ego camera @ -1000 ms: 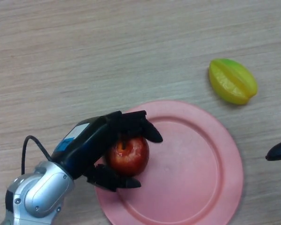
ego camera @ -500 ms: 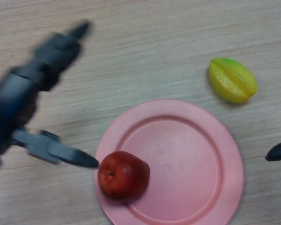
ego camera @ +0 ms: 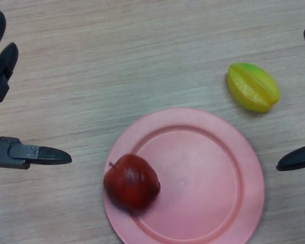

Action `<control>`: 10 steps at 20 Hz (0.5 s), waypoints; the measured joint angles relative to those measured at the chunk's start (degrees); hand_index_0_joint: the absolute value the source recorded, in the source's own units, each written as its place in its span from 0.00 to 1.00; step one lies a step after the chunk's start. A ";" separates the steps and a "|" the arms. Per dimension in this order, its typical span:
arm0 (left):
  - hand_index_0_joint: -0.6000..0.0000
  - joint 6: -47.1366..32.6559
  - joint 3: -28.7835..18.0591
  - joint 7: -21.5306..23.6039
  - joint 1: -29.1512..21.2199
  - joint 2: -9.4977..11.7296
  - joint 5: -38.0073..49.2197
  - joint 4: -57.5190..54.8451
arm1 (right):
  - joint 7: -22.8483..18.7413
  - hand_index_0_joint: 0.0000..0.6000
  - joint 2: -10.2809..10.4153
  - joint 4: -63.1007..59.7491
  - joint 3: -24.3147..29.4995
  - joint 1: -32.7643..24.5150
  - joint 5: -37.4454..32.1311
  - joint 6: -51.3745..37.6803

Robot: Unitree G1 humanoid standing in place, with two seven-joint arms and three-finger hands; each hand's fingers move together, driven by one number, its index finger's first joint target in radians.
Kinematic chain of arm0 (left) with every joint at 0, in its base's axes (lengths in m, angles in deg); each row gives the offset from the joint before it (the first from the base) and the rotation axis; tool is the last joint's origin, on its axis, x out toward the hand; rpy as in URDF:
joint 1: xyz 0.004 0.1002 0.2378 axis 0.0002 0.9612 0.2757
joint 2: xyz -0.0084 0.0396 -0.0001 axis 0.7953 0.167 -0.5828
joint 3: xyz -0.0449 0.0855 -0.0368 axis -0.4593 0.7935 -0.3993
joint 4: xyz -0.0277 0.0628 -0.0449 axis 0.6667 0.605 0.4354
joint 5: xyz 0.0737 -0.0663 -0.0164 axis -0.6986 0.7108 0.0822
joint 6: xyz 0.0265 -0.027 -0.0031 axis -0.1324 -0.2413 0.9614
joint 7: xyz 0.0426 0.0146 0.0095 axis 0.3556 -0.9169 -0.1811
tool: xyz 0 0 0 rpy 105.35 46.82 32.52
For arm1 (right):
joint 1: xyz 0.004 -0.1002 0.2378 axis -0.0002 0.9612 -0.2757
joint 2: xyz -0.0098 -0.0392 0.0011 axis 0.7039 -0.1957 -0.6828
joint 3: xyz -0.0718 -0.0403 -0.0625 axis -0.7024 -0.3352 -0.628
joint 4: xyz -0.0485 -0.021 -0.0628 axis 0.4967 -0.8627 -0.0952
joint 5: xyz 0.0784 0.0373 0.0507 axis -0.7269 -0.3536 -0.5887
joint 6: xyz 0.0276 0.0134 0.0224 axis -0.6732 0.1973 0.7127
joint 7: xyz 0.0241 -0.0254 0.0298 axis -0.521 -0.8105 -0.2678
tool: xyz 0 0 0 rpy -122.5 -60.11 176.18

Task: Pick up the red apple and place it on the plate

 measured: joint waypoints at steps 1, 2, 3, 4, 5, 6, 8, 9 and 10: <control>1.00 -0.01 -0.04 -0.60 0.20 0.00 0.00 0.01 | -0.02 0.00 0.06 0.00 -0.38 -0.19 0.03 0.00; 1.00 -0.01 -0.04 -0.62 0.31 -0.01 0.02 0.01 | -0.03 0.00 0.07 0.00 -0.80 -0.36 0.02 0.00; 1.00 -0.01 -0.12 -0.62 0.37 -0.01 0.04 0.01 | -0.02 0.00 0.07 -0.07 -1.17 -0.71 0.02 0.00; 1.00 -0.01 -0.15 -0.61 0.37 -0.01 0.04 0.01 | -0.02 0.00 0.07 -0.18 -1.17 -1.00 0.02 0.00; 1.00 -0.01 -0.17 -0.58 0.37 -0.01 0.04 0.01 | -0.02 0.00 0.07 -0.20 -1.19 -1.21 0.02 0.00; 1.00 -0.01 -0.17 -0.38 0.33 -0.01 0.04 0.01 | -0.03 0.00 0.07 -0.26 -1.28 -1.32 0.02 0.00; 1.00 0.01 -0.37 -0.19 0.27 -0.01 1.14 -0.38 | -0.02 0.00 0.11 -0.26 -1.39 -1.46 0.01 0.00; 1.00 1.85 -0.73 0.99 0.35 -0.01 4.89 -2.82 | -0.02 0.00 0.12 -0.27 -1.37 -1.49 0.00 0.00; 1.00 2.74 -0.92 1.52 0.32 0.06 7.54 -4.53 | -0.02 0.00 0.12 -0.30 -1.38 -1.55 0.00 0.00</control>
